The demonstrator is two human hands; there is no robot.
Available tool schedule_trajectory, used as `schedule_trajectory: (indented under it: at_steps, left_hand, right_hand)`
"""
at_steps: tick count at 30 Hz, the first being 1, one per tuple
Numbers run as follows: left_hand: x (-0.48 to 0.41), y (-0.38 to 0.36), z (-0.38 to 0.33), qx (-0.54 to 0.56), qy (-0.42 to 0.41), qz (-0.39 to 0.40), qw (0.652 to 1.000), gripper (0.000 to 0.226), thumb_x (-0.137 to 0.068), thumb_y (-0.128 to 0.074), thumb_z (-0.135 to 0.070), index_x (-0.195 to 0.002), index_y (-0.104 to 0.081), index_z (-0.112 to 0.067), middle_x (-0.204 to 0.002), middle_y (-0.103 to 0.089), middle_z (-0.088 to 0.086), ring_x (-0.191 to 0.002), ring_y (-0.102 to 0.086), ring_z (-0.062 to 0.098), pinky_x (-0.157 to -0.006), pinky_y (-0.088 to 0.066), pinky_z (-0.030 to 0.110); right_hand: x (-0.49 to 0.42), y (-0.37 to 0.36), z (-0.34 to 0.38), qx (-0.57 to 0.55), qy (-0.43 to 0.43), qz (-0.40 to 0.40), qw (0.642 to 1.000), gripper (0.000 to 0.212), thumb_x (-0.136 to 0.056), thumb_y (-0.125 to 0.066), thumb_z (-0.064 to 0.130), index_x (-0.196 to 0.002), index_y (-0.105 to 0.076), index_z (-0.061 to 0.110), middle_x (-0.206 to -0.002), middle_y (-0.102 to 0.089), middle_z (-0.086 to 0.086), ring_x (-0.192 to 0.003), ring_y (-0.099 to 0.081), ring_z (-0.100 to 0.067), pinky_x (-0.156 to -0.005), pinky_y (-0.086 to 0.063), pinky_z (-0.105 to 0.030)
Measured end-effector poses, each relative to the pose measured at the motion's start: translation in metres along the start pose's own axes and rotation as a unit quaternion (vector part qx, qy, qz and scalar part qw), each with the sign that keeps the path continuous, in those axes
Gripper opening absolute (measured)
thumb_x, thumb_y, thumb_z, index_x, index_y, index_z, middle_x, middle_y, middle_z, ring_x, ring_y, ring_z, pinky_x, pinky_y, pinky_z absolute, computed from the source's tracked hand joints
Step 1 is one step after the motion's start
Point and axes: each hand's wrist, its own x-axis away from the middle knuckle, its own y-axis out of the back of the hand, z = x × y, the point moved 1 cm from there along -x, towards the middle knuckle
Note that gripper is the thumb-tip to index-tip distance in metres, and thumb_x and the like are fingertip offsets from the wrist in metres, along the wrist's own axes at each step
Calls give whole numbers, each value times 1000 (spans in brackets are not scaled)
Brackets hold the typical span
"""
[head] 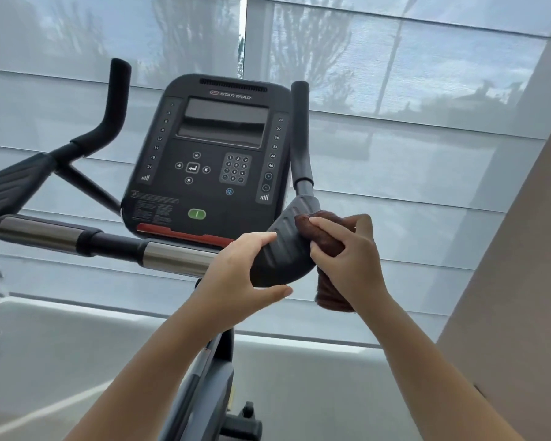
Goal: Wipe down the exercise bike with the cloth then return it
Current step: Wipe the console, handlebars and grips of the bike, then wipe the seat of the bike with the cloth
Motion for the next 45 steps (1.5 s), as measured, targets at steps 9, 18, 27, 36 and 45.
schedule_trajectory:
  at_steps: [9, 18, 27, 36, 45]
  left_hand:
    - [58, -12, -20, -10, -17, -101, 995, 55, -74, -74, -11, -124, -51, -5, -122, -52, -1, -117, -46, 11, -100, -32, 15]
    - [105, -21, -51, -47, 47, -164, 984, 43, -76, -70, -3, -115, -54, -3, -110, -59, 6, -99, -52, 13, -88, -31, 0]
    - [159, -33, -95, -69, 80, -182, 977, 40, -76, -68, -2, -114, -55, -4, -105, -52, -5, -97, -49, 4, -86, -30, -3]
    - [216, -5, -119, -136, 127, -196, 963, 39, -79, -66, -6, -116, -54, -5, -109, -53, -3, -102, -49, 9, -89, -28, -1]
    - [275, 30, -110, -164, 154, -194, 955, 38, -82, -64, -8, -118, -53, -5, -114, -57, 6, -105, -48, 10, -93, -30, 7]
  right_hand:
    - [65, 3, 24, -64, -9, 0, 998, 40, -73, -69, 11, -108, -66, 30, -101, -42, 3, -86, -50, 7, -82, -38, -1]
    - [110, 43, 39, -106, 30, 50, 993, 39, -74, -70, 9, -110, -66, 25, -109, -54, -1, -98, -51, -5, -90, -38, -5]
    - [161, 74, 41, -156, 26, 96, 983, 42, -73, -71, 5, -109, -66, 25, -112, -57, -4, -99, -52, -3, -87, -34, 0]
    - [197, 78, 75, -193, 44, 123, 972, 41, -72, -72, 8, -108, -66, 26, -112, -55, 0, -99, -52, -2, -87, -36, -1]
    - [251, 54, 117, -220, 55, 178, 958, 39, -72, -72, 5, -108, -67, 21, -113, -55, -4, -101, -54, -10, -89, -35, -3]
